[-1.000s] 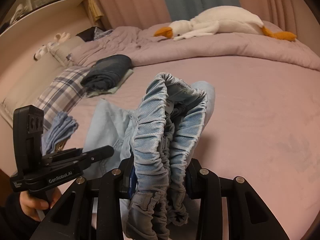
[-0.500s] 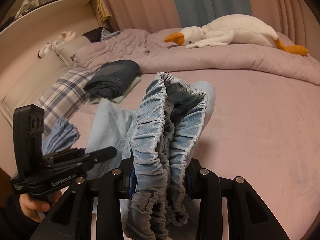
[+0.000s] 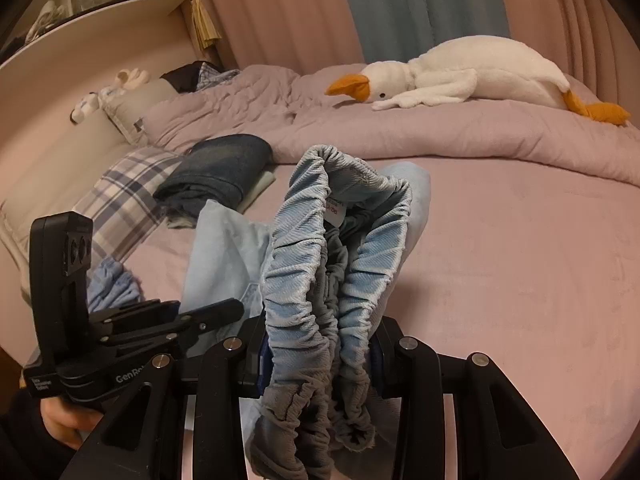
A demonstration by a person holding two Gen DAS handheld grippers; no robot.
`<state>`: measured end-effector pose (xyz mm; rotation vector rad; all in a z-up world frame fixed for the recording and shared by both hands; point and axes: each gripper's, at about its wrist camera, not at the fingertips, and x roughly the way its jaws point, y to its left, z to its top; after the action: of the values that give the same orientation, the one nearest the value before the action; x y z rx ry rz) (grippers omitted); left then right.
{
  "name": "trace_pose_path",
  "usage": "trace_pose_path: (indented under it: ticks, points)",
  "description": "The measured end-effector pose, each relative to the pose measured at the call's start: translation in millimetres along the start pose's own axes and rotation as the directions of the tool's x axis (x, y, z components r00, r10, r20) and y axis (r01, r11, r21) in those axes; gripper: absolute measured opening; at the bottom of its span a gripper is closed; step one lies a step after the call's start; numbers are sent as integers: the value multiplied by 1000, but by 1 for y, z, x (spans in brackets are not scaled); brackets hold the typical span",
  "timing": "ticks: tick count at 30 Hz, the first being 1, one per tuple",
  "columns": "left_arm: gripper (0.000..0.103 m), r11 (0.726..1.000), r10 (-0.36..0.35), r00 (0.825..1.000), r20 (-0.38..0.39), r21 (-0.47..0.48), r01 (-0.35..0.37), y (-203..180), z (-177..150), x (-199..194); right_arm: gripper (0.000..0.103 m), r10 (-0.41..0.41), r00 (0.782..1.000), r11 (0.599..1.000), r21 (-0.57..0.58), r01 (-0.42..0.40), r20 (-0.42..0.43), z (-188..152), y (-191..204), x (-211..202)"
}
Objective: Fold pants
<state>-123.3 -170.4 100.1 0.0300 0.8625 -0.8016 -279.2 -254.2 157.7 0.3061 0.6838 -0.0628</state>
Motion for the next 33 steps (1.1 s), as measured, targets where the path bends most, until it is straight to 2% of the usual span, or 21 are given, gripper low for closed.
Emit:
trace_pose_path:
  ticks: [13, 33]
  points:
    - [15, 1000, -3, 1000, -30, -5, 3, 6, 10, 30, 39, -15, 1000, 1000, 15, 15, -16, 9, -9, 21]
    - [15, 1000, 8, 997, -77, 5, -8, 6, 14, 64, 39, -17, 998, 996, 83, 21, -58, 4, -27, 44]
